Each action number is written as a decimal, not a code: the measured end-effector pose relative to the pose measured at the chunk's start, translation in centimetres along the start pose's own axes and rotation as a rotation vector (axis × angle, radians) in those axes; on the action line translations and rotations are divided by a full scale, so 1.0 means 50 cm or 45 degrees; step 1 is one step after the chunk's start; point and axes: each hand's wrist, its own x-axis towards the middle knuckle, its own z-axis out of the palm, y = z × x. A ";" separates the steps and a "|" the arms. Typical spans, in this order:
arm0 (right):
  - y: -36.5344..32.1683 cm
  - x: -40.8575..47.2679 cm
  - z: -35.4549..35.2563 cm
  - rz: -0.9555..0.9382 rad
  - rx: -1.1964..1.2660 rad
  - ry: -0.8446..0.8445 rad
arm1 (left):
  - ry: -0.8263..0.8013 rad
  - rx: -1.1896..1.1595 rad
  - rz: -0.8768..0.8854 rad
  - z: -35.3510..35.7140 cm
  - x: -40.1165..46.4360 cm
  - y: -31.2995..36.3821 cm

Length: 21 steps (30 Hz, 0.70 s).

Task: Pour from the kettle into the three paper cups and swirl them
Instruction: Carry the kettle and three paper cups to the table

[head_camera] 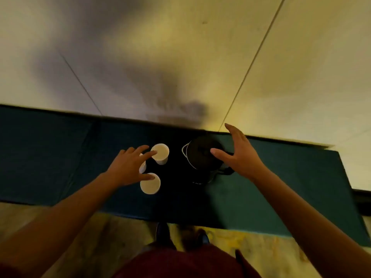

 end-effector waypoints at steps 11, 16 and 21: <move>0.047 -0.059 0.052 0.351 0.053 0.111 | -0.052 0.003 0.103 0.087 0.018 -0.027; 0.053 -0.036 0.068 0.382 0.064 0.030 | -0.055 -0.088 0.104 0.111 0.045 -0.023; 0.075 -0.033 0.074 0.365 -0.062 -0.095 | -0.144 -0.159 0.067 0.139 0.060 -0.013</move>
